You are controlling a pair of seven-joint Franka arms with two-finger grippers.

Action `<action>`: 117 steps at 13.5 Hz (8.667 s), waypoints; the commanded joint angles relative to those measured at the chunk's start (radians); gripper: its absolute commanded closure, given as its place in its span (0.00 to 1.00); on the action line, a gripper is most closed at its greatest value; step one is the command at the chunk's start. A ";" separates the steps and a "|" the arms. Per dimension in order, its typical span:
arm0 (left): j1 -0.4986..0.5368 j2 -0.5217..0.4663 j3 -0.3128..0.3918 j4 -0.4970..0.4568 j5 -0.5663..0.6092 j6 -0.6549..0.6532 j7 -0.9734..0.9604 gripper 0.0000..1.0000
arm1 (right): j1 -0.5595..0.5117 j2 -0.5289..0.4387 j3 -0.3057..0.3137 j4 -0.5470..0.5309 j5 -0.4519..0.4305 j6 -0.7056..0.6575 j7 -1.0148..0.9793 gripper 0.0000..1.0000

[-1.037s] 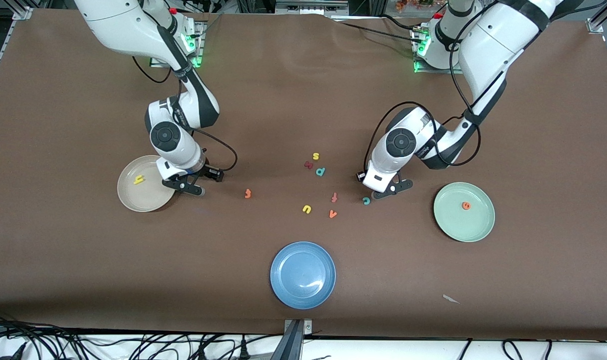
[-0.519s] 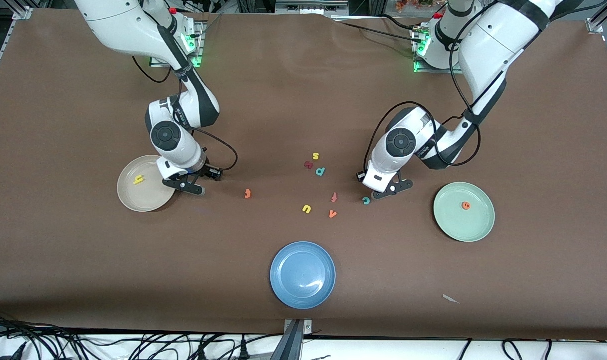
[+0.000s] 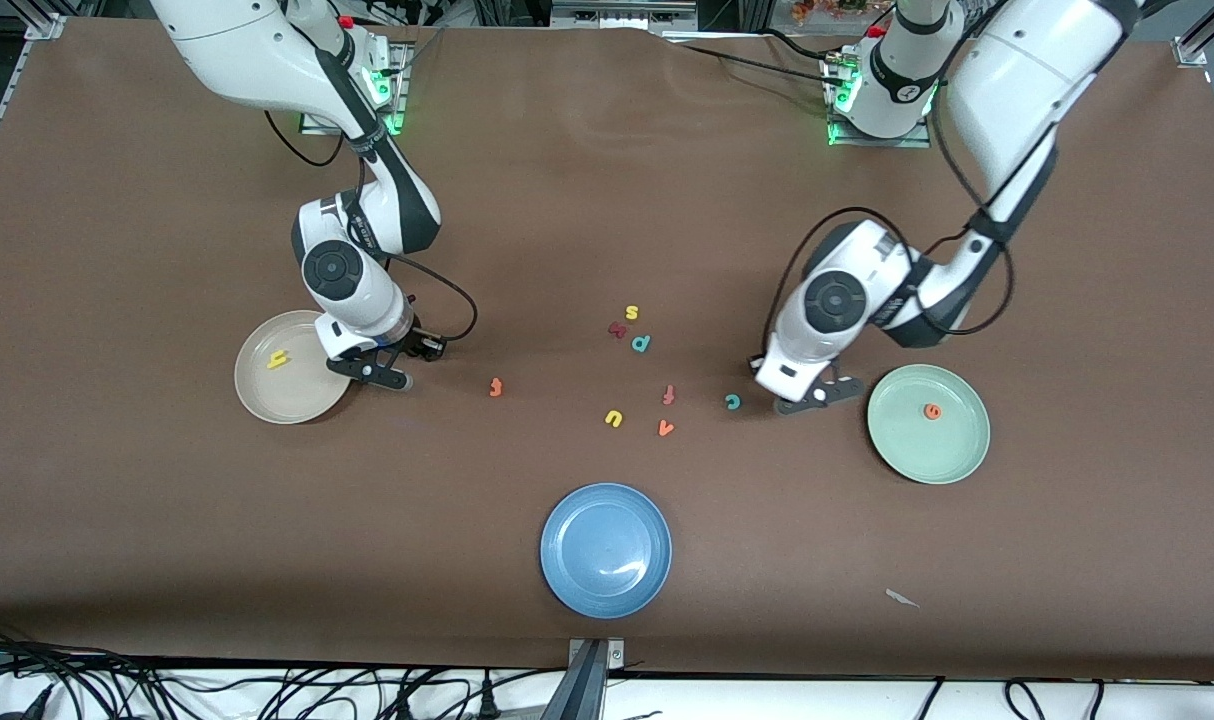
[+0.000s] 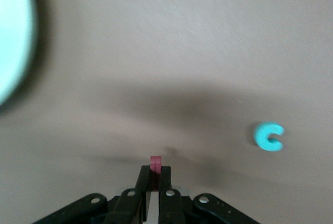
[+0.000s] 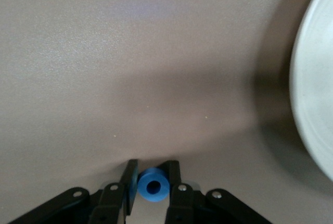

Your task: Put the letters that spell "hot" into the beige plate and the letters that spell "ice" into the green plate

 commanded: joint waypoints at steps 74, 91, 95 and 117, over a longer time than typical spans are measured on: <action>-0.221 0.256 0.089 0.301 -0.029 0.052 -0.212 0.83 | 0.138 0.168 -0.050 0.524 0.012 -0.421 0.122 1.00; -0.016 0.110 0.079 0.311 -0.034 -0.238 0.294 0.90 | -0.038 0.084 -0.235 0.309 0.093 -0.498 -0.515 0.24; 0.084 0.112 0.087 0.304 -0.026 -0.247 0.579 0.90 | -0.038 -0.021 -0.282 0.362 0.093 -0.613 -0.521 0.02; 0.141 -0.161 0.252 0.264 -0.302 -0.393 0.848 0.00 | -0.325 -0.283 -0.144 0.682 0.021 -0.863 -0.512 0.04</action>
